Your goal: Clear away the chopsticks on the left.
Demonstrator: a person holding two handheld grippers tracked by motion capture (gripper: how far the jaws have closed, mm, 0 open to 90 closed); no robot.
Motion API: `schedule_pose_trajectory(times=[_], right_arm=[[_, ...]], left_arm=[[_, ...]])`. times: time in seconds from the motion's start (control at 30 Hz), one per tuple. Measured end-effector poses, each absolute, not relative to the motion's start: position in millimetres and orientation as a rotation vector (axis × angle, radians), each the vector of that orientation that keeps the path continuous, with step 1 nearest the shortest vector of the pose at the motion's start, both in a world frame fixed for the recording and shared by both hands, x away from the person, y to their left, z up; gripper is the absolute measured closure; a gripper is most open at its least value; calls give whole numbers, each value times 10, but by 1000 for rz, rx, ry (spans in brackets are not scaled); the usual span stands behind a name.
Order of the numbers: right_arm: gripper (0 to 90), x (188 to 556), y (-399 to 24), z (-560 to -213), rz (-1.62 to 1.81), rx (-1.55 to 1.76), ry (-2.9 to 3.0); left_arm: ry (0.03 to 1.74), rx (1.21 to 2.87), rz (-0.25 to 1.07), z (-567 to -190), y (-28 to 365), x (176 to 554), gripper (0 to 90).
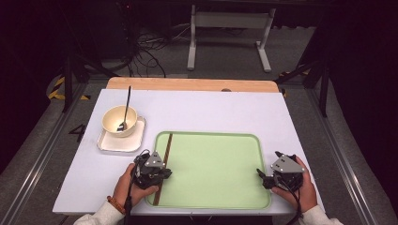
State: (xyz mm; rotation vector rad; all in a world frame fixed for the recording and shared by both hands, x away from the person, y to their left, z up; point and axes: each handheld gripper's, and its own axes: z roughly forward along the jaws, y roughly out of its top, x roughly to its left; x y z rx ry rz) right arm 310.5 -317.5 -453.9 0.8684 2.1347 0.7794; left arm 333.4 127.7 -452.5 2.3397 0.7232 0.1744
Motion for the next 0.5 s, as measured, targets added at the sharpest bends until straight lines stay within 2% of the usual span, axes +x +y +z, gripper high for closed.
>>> schedule_pose_trajectory(times=[0.33,0.5], right_arm=[[115,3080,-3186,-4524,812,857,2121],[115,3079,-3180,-4516,821,863,2115]], left_arm=[[726,2291,154,-4562,1360,3371,833],[689,2290,174,-4572,1352,3372,776]])
